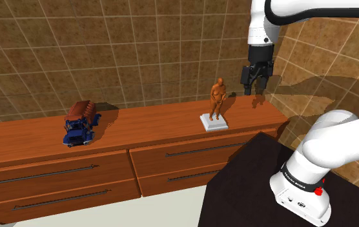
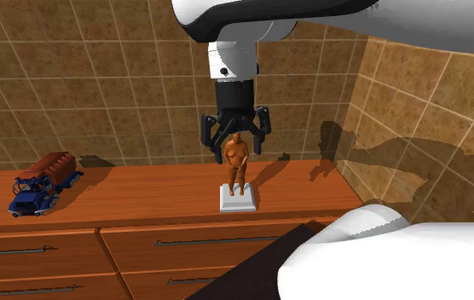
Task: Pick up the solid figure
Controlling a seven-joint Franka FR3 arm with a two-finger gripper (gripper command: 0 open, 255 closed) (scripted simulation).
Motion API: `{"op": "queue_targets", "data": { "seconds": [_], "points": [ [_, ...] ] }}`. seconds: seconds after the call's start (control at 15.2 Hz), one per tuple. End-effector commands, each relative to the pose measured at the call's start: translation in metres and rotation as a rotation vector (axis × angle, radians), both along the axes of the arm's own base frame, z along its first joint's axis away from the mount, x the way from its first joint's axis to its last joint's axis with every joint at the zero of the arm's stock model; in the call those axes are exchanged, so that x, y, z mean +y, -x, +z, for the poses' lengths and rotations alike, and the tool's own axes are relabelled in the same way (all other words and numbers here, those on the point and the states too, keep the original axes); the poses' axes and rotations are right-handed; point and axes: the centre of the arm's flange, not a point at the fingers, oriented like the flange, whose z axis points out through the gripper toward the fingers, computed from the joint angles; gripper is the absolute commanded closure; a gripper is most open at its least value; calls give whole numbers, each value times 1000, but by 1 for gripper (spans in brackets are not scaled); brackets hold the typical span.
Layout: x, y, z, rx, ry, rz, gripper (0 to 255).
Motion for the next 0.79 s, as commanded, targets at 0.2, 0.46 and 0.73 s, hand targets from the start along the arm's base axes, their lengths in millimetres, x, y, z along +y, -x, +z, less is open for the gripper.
{"op": "queue_targets", "data": {
  "seconds": [0.2, 0.46, 0.73],
  "points": [
    [-21, -30, -10, -13, -3, -1, 0],
    [-50, -71, -23, -30, -8, -2, 0],
    [-78, -111, -35, -48, -12, -3, 0]
  ]
}}
